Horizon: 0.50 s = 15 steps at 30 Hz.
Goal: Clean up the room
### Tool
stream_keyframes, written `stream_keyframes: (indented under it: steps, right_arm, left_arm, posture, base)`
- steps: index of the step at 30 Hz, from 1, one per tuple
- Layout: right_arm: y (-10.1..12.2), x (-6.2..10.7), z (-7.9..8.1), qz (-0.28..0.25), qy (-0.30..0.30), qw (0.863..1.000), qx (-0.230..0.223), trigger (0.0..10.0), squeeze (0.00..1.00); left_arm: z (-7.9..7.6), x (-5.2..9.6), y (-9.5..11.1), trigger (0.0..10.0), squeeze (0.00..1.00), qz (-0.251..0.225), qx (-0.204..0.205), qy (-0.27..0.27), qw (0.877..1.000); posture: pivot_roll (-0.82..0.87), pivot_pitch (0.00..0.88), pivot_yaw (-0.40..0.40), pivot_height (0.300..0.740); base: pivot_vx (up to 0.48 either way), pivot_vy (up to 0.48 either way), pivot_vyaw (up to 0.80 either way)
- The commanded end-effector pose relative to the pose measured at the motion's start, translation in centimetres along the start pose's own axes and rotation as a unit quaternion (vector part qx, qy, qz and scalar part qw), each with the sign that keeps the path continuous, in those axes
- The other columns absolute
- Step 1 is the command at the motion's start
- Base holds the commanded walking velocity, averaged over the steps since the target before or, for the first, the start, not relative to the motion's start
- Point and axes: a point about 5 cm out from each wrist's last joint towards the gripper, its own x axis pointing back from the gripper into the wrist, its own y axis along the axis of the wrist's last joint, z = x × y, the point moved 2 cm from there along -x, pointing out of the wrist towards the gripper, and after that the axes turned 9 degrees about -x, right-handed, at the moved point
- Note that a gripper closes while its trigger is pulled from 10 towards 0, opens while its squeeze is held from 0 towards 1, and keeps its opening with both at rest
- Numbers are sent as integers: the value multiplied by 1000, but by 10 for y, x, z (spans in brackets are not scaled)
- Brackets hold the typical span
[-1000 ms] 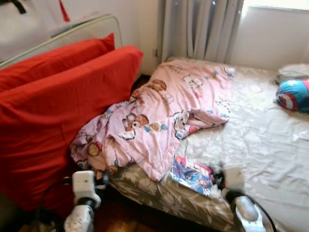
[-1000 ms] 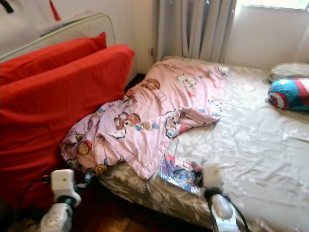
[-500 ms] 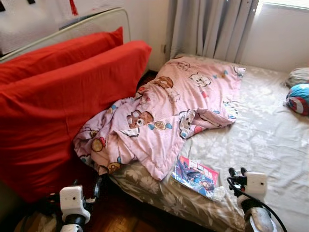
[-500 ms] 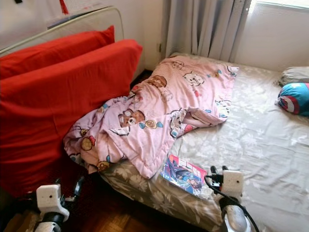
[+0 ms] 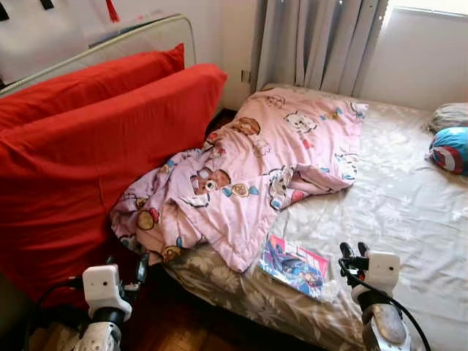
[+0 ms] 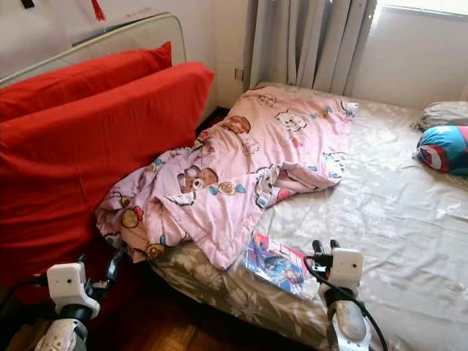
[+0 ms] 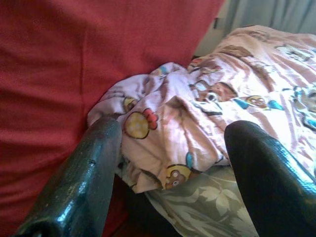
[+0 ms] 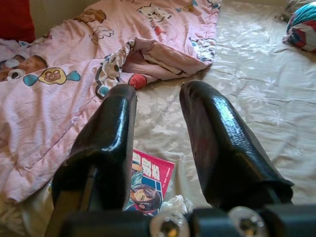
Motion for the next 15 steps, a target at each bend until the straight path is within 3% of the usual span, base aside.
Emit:
stream_keyframes:
  steps: [1,15]
  right_arm:
    - [0,-3,6,6,9,1000,-1,10000,0]
    - [14,-16,10,-4,13,1000,-2,10000,0]
  left_arm:
    - [0,0,0,10000,0,3,2,-1,1000]
    - [-7,-6,7,10000,0,2,14,-9,1000]
  posture:
    - [22,0,-33,740]
    - [39,0,-35,701]
  base:
    - [0,0,0]
    - [0,0,0]
